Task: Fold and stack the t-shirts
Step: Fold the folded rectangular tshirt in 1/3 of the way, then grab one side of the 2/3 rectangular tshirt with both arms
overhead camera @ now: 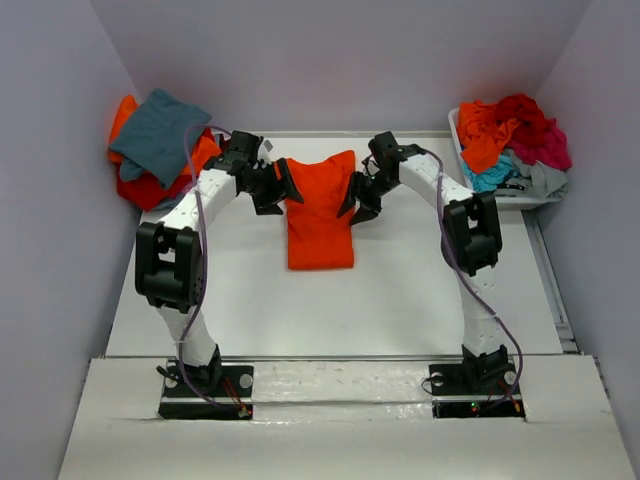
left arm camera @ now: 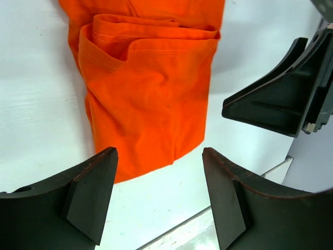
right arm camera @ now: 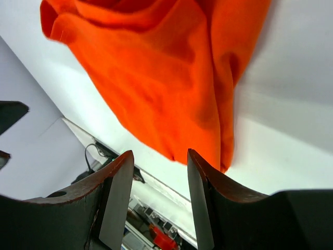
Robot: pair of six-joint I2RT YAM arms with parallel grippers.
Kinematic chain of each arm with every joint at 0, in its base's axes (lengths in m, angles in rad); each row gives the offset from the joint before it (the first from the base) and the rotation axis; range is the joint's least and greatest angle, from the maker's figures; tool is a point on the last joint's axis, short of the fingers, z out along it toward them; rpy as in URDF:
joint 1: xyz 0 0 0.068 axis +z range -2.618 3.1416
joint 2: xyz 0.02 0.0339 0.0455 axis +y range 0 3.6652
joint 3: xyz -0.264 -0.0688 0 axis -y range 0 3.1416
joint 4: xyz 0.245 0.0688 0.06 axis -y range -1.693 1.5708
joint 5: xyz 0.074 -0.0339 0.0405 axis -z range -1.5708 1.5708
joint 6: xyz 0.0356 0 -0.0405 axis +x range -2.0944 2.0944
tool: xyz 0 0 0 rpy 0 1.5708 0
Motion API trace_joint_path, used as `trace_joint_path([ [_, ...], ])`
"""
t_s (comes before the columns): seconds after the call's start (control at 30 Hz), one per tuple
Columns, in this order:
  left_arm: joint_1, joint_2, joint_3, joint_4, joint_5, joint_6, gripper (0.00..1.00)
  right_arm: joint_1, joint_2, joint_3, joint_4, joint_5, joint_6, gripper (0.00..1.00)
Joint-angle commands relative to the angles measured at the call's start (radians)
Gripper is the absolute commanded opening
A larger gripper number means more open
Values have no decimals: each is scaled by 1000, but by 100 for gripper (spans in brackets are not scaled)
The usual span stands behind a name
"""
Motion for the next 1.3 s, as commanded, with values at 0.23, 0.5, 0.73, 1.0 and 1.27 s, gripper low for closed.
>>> trace_joint_path([
  [0.23,-65,-102,-99,-44,47,35,77,-6,-195,-238,84,-71,16,51],
  [0.5,-118,-117,-228,-24,33,18,77,-6,-246,-432,139,-64,-1,51],
  [0.73,-118,-176,-342,-4,5,-9,78,-6,-277,-552,185,-70,-5,51],
  [1.0,-108,-194,-386,21,2,-22,78,-6,-283,-624,266,-104,5,51],
  [1.27,-79,-174,-437,67,30,-31,78,-6,-239,-661,383,-136,24,51],
])
